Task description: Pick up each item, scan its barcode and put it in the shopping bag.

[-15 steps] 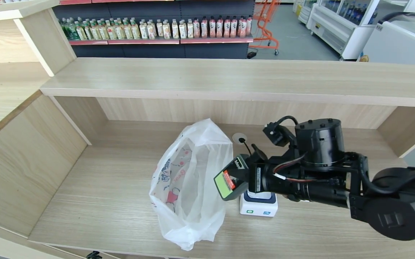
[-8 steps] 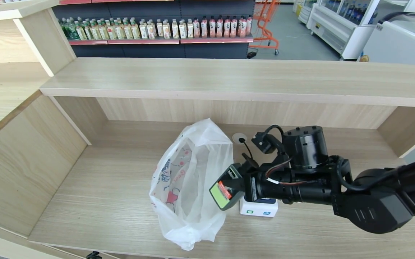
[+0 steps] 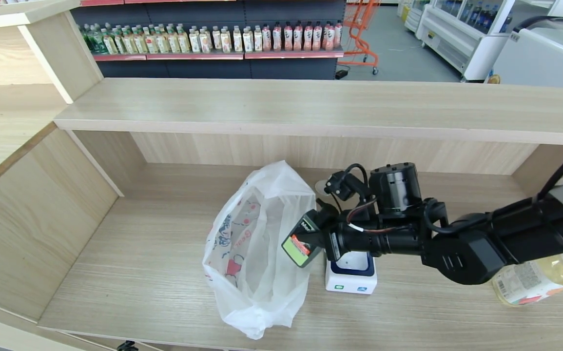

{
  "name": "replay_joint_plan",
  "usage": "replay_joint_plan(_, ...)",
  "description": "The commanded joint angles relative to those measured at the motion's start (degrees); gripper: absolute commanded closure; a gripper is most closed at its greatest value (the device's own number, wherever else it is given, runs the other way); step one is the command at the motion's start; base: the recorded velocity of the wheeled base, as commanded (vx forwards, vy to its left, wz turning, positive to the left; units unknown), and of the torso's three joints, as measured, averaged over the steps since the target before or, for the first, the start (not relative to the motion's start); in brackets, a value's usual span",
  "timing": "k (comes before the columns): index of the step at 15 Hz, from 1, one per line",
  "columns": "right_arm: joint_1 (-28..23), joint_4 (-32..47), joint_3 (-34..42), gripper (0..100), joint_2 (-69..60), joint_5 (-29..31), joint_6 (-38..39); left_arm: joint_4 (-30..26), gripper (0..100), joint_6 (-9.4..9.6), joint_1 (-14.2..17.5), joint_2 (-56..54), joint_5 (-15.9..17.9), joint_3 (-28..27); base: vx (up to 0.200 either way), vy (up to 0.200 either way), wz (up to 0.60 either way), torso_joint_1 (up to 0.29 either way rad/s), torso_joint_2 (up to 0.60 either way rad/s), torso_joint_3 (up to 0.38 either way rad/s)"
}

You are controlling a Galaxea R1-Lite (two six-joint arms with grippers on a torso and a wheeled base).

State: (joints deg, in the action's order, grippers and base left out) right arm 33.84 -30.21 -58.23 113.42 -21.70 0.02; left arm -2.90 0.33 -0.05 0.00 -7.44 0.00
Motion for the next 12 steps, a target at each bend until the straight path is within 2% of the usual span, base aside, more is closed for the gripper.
replay_joint_plan(1,0.17,-0.47,-3.64,100,3.65,-2.29,-2.66,0.00,0,0.02,0.05,0.00,-0.03,0.00,0.000,0.000,0.00,0.000,0.00,0.000)
replay_joint_plan(3,0.17,-0.55,-4.17,100,5.14,-2.73,-7.67,0.00,0,0.02,0.05,0.00,-0.03,0.00,0.000,0.000,0.00,0.000,0.00,0.000)
replay_joint_plan(4,0.17,-0.99,-4.17,100,7.08,-2.91,-13.21,0.00,0,0.02,-0.04,0.00,-0.03,0.00,0.000,0.000,0.00,0.000,0.00,0.000)
replay_joint_plan(6,0.17,-4.42,-4.26,100,10.07,-3.00,-18.04,0.00,0,0.02,0.05,0.00,-0.03,0.00,0.000,0.000,0.00,0.000,0.00,0.000)
replay_joint_plan(8,0.96,-9.25,-4.26,100,12.61,-3.70,-20.77,0.00,0,0.02,0.05,0.00,-0.03,0.00,0.000,0.000,0.00,0.000,0.00,0.000)
replay_joint_plan(12,0.88,-12.33,-6.89,100,15.25,-3.70,-21.56,0.00,0,0.02,-0.04,0.00,-0.03,0.00,0.000,0.000,0.00,0.000,0.00,0.000)
